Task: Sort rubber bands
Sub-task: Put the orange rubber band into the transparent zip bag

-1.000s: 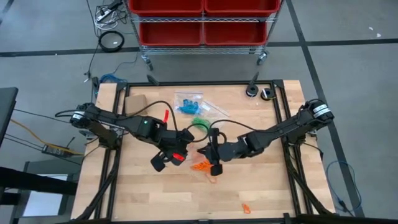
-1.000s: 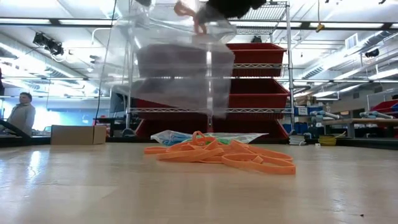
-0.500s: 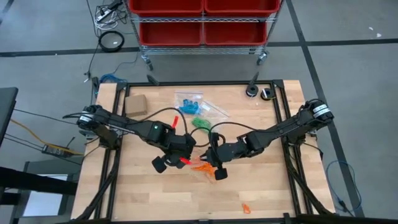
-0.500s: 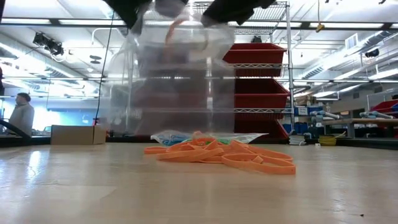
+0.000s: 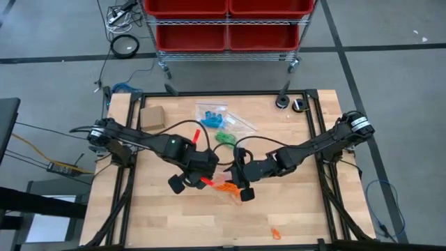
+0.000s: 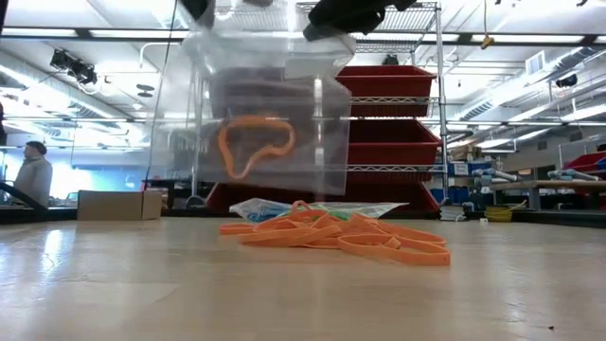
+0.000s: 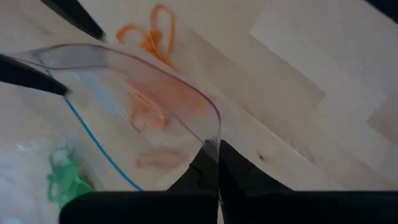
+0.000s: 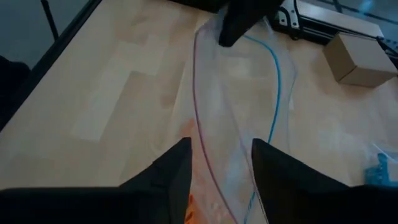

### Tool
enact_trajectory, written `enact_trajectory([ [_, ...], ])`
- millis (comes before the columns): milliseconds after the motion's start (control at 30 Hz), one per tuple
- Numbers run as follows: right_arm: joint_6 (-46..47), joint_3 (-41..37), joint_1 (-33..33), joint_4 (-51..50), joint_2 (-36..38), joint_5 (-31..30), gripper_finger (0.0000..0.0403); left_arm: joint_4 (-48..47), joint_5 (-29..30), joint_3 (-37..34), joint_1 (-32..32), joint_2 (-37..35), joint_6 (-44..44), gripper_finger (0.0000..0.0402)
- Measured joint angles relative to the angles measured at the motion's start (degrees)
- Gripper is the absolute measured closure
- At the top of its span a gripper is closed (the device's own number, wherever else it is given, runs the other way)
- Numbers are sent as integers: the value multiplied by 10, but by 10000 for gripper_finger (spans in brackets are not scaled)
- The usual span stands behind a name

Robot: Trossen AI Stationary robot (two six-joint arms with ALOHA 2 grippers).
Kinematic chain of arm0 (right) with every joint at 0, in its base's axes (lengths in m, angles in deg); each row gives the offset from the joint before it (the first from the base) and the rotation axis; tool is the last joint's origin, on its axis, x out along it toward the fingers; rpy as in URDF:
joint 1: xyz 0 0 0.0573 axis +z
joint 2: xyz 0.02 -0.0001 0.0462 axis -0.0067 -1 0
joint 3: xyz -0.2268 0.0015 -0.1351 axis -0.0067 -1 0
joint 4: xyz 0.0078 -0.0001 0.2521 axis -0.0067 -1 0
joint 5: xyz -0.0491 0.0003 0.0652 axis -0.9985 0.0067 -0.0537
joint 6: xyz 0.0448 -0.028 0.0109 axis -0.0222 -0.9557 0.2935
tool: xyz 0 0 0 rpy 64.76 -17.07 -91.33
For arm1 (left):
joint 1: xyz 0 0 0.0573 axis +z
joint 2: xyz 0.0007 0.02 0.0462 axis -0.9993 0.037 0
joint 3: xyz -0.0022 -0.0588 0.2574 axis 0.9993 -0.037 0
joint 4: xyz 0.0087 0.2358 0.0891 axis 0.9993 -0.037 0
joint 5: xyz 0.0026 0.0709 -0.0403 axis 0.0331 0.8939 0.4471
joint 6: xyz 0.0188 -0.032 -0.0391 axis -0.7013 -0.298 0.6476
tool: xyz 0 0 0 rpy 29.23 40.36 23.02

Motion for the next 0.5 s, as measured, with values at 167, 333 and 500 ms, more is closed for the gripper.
enact_trajectory([
  [167,-13,0,0,-1,-1,3,258,1,1,15,0,0,-1,401],
  [333,-33,0,2,-1,-1,3,321,0,2,15,0,0,0,401],
  [500,-55,0,6,-1,-2,-3,394,-2,15,15,0,0,1,401],
])
